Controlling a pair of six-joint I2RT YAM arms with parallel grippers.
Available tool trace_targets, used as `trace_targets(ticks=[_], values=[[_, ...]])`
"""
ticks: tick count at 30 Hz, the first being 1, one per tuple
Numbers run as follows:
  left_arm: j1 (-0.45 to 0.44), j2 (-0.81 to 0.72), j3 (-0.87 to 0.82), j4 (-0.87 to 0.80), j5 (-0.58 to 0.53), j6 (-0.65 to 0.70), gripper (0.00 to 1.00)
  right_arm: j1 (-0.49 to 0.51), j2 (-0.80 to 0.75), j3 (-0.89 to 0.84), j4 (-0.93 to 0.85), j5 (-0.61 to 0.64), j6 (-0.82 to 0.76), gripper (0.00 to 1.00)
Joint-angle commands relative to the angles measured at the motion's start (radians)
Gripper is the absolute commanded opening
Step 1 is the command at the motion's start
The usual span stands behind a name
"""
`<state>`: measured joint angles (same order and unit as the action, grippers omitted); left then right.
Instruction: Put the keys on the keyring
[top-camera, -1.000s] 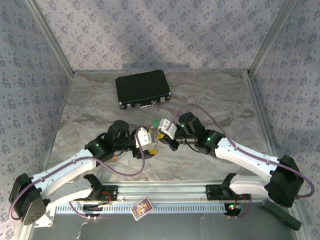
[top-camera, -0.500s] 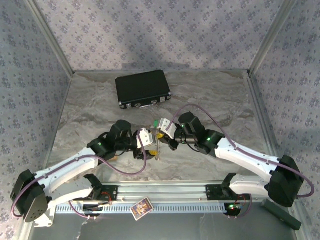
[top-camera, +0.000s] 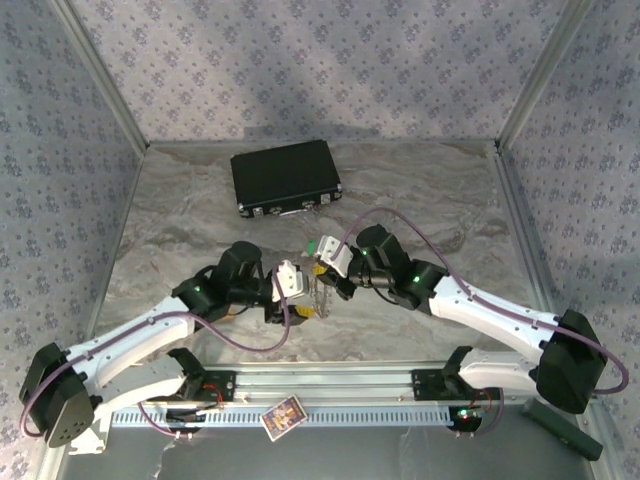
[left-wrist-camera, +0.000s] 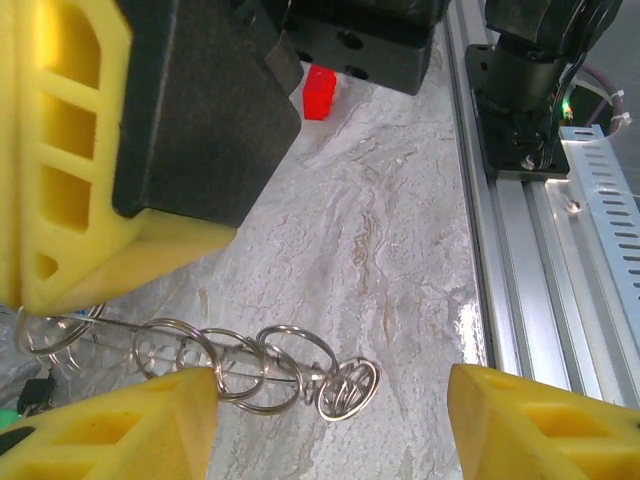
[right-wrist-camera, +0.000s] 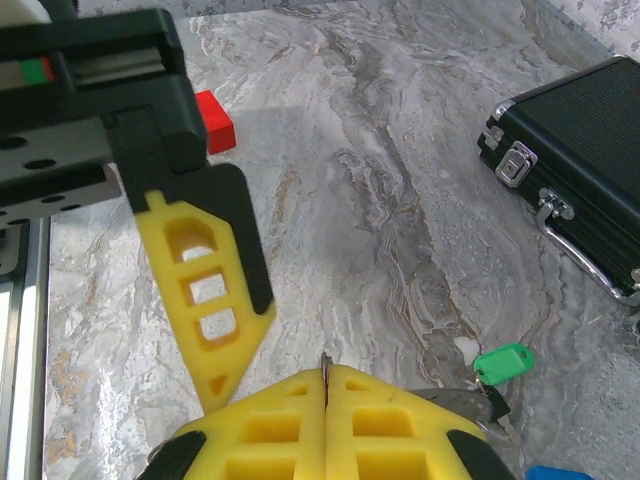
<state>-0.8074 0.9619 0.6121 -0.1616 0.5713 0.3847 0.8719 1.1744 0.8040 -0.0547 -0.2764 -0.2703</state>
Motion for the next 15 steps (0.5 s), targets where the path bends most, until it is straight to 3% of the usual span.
trace_targets(ticks=[1,10,12,15], values=[[-0.004,-0.074,-0.014,-0.007,-0.04,0.013,0.61,-0.003,-0.002,-0.007,0.029,-0.006,0.0,0.0],[0.027,-0.172,-0.075,0.127,-0.213,-0.069,0.54,-0.01,-0.012,-0.02,0.011,-0.093,-0.034,0.0],[0.028,-0.16,-0.098,0.18,-0.252,-0.078,0.46,-0.011,-0.012,-0.017,0.01,-0.11,-0.036,0.0],[0.027,-0.134,-0.117,0.23,-0.231,-0.072,0.46,-0.018,-0.01,-0.011,0.015,-0.151,-0.032,0.0]])
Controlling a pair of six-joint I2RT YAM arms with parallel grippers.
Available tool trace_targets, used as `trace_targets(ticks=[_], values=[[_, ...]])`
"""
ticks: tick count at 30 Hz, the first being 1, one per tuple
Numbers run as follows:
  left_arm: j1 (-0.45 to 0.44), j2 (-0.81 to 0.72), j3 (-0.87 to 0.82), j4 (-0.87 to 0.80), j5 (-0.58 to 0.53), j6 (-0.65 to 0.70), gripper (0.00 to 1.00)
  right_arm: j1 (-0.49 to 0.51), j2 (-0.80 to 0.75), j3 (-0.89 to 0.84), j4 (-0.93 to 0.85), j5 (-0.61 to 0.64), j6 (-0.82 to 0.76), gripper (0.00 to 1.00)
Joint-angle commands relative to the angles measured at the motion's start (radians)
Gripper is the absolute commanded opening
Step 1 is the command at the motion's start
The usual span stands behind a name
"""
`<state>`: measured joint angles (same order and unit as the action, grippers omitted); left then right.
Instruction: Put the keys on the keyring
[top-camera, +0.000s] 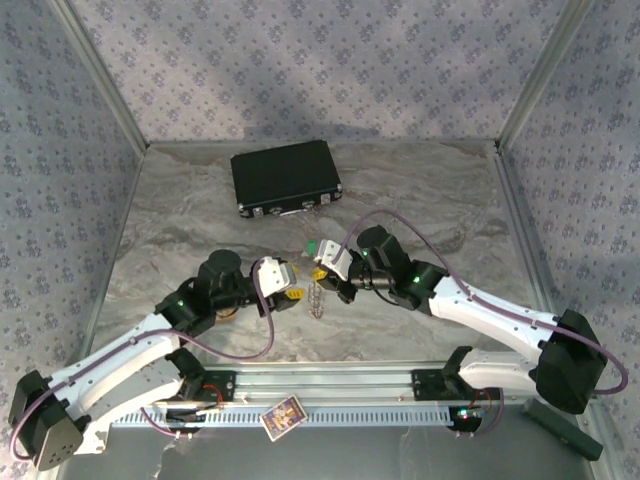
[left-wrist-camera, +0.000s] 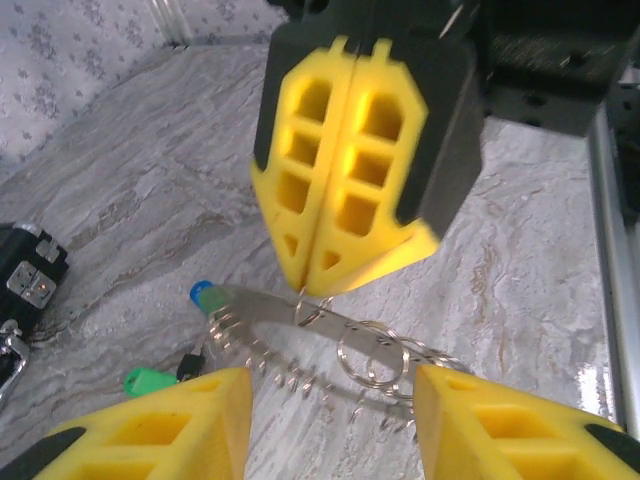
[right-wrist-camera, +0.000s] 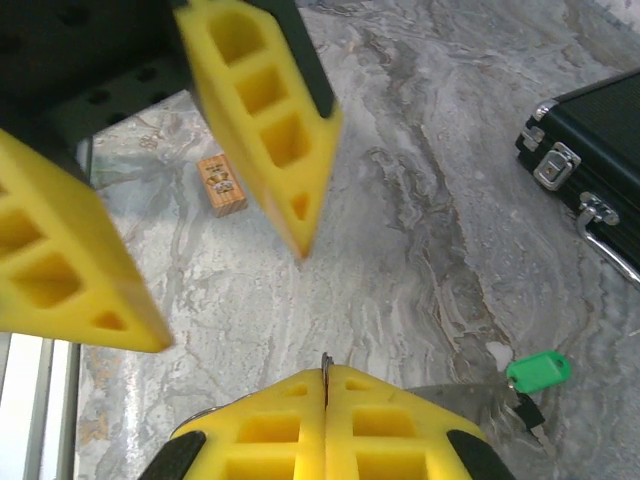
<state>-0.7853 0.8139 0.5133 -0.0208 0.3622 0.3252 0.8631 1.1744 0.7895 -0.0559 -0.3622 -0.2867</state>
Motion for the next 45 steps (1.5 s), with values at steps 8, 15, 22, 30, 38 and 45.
trace_targets(ticks=[8,15,22,30,38,45], values=[[0.005,0.083,-0.021,0.138,0.058,-0.008,0.42,-0.005,0.003,0.022,0.005,-0.106,-0.021,0.0],[0.004,0.099,-0.018,0.131,0.09,0.0,0.36,0.004,0.016,0.031,-0.008,-0.119,-0.026,0.0],[0.004,0.106,-0.018,0.127,0.116,0.0,0.29,0.011,0.022,0.039,-0.009,-0.127,-0.026,0.0],[0.001,0.13,-0.013,0.128,0.121,0.006,0.16,0.025,0.042,0.043,0.01,-0.151,-0.011,0.0],[-0.001,0.124,-0.023,0.135,0.123,0.015,0.0,-0.032,-0.038,-0.011,0.087,-0.131,0.054,0.33],[-0.002,0.117,-0.049,0.183,0.131,0.005,0.0,-0.074,-0.198,-0.175,0.187,-0.089,0.02,0.38]])
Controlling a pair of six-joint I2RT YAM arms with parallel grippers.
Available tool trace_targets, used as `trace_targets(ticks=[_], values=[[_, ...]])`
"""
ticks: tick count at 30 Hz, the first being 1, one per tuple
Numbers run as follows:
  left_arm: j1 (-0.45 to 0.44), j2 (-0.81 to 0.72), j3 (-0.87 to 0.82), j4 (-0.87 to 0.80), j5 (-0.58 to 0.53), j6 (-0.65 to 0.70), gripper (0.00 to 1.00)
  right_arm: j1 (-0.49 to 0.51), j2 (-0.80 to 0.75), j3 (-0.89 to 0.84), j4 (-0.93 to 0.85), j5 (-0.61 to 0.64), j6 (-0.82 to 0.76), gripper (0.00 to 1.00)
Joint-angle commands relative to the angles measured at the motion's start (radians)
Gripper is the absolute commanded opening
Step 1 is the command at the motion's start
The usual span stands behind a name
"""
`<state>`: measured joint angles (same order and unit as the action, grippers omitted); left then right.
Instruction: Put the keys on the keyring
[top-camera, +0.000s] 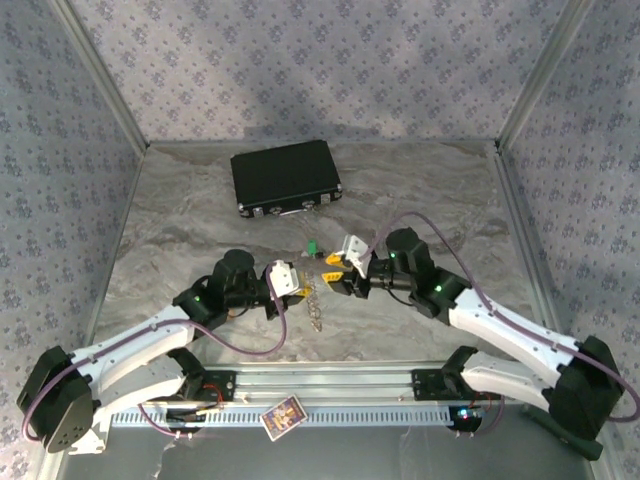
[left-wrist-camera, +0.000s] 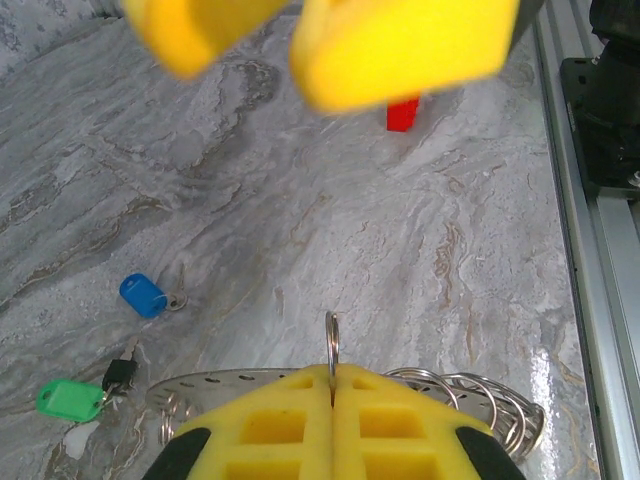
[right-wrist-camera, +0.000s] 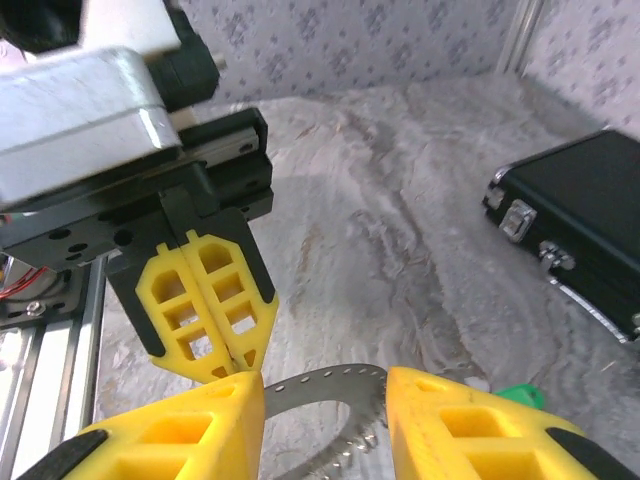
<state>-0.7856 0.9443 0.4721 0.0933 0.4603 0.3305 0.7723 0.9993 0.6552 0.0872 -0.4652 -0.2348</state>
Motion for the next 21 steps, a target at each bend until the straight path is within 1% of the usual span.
trace_targets(ticks=[1,4,7,10,15,21], values=[[-0.001,-0.013,-0.01,0.076,0.037,-0.001,0.0,0.03,-0.026,-0.053,0.044,0.02,-0.048,0.38],[-0.001,-0.008,-0.011,0.078,0.062,0.01,0.0,0.078,-0.023,-0.085,0.047,0.024,-0.128,0.36],[-0.002,-0.007,-0.013,0.08,0.072,0.011,0.0,0.105,-0.005,-0.087,0.057,0.038,-0.155,0.32],[-0.001,-0.013,-0.019,0.09,0.085,0.018,0.0,0.105,0.03,-0.082,0.072,0.034,-0.159,0.28],[-0.004,-0.023,-0.035,0.119,0.097,0.018,0.0,0.105,0.087,-0.08,0.116,0.024,-0.146,0.27],[-0.006,-0.027,-0.05,0.141,0.109,0.011,0.0,0.102,0.114,-0.08,0.138,0.031,-0.14,0.24]])
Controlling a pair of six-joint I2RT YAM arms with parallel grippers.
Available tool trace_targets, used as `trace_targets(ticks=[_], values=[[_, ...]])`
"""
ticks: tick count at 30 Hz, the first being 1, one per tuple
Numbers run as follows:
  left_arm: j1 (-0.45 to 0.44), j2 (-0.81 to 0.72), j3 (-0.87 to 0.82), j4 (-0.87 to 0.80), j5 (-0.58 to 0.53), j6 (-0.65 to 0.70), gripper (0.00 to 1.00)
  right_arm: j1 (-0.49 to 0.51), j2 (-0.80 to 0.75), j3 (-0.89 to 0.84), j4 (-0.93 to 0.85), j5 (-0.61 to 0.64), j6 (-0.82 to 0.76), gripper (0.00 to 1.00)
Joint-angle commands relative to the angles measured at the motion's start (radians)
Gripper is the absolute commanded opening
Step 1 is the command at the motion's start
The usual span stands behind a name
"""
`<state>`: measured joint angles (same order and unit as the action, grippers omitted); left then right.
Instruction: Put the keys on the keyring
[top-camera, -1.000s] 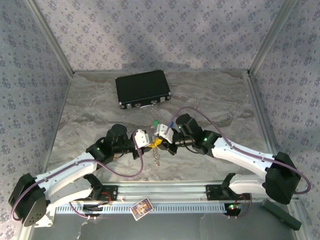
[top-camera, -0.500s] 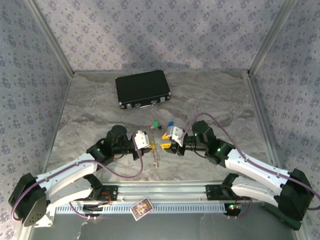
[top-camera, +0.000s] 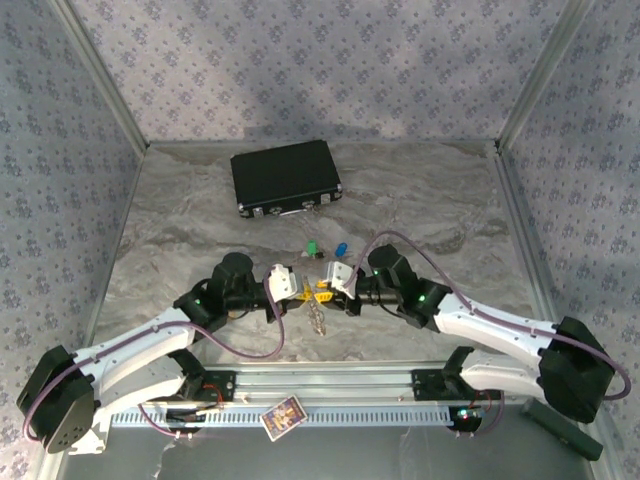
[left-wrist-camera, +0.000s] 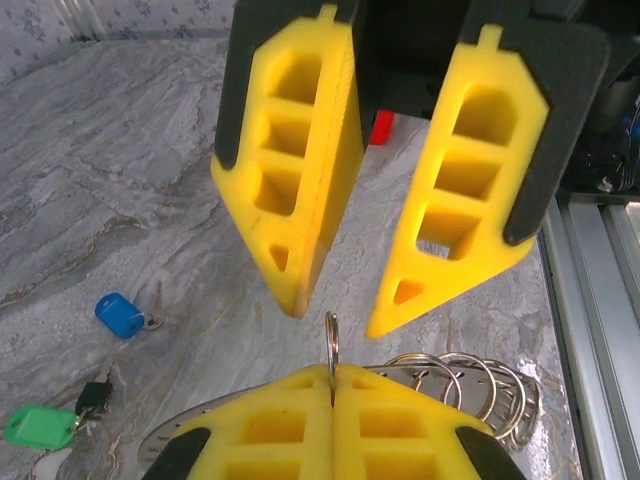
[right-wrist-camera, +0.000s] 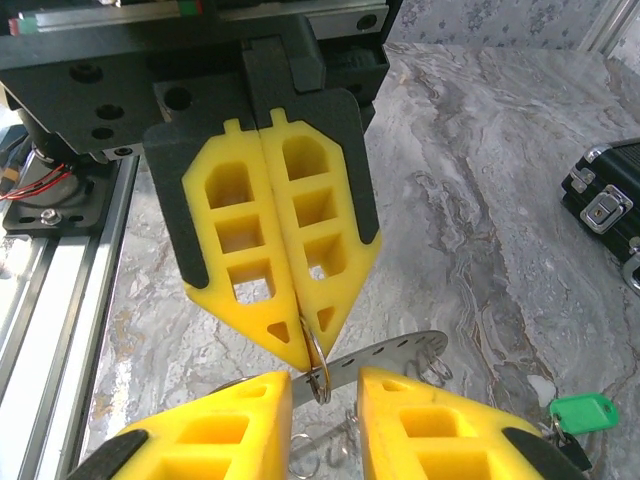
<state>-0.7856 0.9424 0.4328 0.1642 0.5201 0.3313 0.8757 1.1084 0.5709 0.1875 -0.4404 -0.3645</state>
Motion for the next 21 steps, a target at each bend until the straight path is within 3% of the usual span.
trace_targets(ticks=[1,7,9,10,12,13,21], values=[[-0.005,-0.025,-0.014,0.076,0.049,0.008,0.0,-0.001,0.009,0.007,0.037,0.001,-0.01,0.22],[-0.007,-0.026,-0.027,0.098,0.052,0.017,0.0,-0.003,0.032,0.02,0.03,-0.035,-0.011,0.11],[-0.007,-0.028,-0.029,0.098,0.05,0.019,0.0,-0.003,0.034,0.03,0.019,-0.05,-0.017,0.0],[-0.007,-0.031,-0.029,0.099,0.046,0.018,0.0,-0.004,0.035,0.036,0.007,-0.058,-0.023,0.0],[-0.007,-0.037,-0.031,0.098,0.018,0.011,0.15,-0.004,0.033,0.056,-0.042,-0.067,-0.041,0.0],[-0.008,-0.04,-0.03,0.089,0.006,0.009,0.17,-0.004,0.031,0.067,-0.068,-0.066,-0.051,0.0],[-0.013,-0.036,-0.002,-0.014,-0.035,0.041,0.18,0.014,0.055,0.188,-0.319,-0.028,-0.153,0.0]])
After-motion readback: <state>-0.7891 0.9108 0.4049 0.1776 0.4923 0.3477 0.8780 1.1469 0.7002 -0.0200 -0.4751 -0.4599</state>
